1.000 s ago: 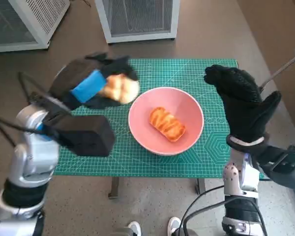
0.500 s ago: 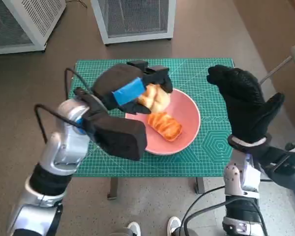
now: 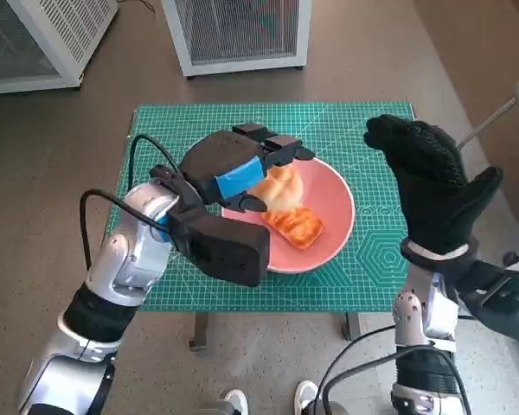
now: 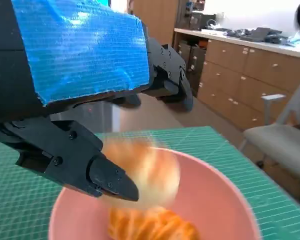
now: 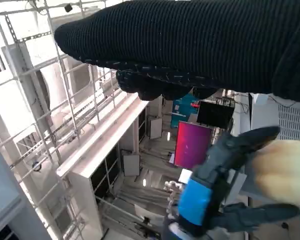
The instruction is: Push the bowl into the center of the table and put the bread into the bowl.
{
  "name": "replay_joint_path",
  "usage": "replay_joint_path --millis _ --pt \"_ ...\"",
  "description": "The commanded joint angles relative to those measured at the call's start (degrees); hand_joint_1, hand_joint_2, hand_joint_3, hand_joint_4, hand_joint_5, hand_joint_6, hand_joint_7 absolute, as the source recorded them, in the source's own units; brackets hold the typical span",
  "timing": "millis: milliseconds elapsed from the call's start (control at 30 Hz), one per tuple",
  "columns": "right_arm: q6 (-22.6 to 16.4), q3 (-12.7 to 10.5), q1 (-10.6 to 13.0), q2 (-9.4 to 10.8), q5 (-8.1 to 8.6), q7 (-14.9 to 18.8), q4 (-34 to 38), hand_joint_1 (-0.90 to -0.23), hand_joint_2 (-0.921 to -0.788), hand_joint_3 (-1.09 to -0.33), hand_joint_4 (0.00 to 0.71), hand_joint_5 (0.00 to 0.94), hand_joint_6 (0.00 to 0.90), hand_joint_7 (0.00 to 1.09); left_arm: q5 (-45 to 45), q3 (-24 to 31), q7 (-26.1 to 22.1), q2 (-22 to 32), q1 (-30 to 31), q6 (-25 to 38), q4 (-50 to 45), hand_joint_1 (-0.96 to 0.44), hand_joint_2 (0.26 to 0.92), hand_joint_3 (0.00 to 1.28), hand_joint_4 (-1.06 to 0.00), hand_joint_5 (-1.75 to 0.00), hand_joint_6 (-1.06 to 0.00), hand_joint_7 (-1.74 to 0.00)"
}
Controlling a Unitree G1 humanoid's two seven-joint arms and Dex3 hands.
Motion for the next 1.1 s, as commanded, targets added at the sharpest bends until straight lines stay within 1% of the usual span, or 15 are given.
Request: replay_joint_path --millis 33,233,433,700,833,967,1100 --pt "0.6 0.3 1.4 0.3 -1.14 -0.9 0.1 -0.422 -0.921 -0.468 0.38 0.006 0.145 0.59 0.4 0.4 1.8 0.2 1.2 -1.6 0.4 -0.47 0.871 0.02 -0.09 0.0 -0.19 -0.16" --pt "0.4 0.2 1.0 0.2 -1.32 -0.9 0.6 -0.423 -0.921 -0.467 0.38 0.005 0.147 0.6 -1.8 1.9 1.8 -0.7 2.3 -1.1 -0.1 -0.51 0.897 0.02 -0.07 0.0 -0.19 -0.13" --pt "0.3 0.3 0.8 0.2 -1.37 -0.8 0.8 -0.427 -0.921 -0.465 0.381 0.005 0.148 0.6 -5.6 4.3 1.1 -1.7 3.8 -0.4 -1.6 -0.51 0.904 0.01 -0.07 0.0 -0.19 -0.12" --pt "1.0 0.3 0.4 -0.1 -1.33 -0.9 0.6 -0.429 -0.921 -0.464 0.381 0.005 0.147 0.6 -11.7 9.0 -0.8 -1.3 6.3 1.4 -6.4 -0.49 0.904 0.01 -0.07 0.0 -0.2 -0.11" --pt "1.8 0.3 0.0 -0.5 -1.42 -1.4 0.0 -0.429 -0.921 -0.465 0.382 0.004 0.142 0.6 -16.4 12.6 -1.1 -1.3 7.8 1.6 -9.1 -0.48 0.903 0.0 -0.07 0.0 -0.21 -0.1" --pt "2.6 0.2 -0.8 -1.0 -1.7 -2.0 -0.7 -0.429 -0.921 -0.467 0.382 0.004 0.14 0.6 -23.2 16.8 0.0 -3.0 9.2 -0.5 -9.8 -0.47 0.904 0.0 -0.07 0.0 -0.21 -0.09" --pt "3.2 0.1 -2.0 -1.4 -2.11 -2.6 -0.8 -0.427 -0.921 -0.469 0.382 0.004 0.141 0.6 -31.2 20.8 1.9 -6.5 9.7 -7.2 -7.2 -0.48 0.915 0.03 -0.07 0.0 -0.24 -0.11"
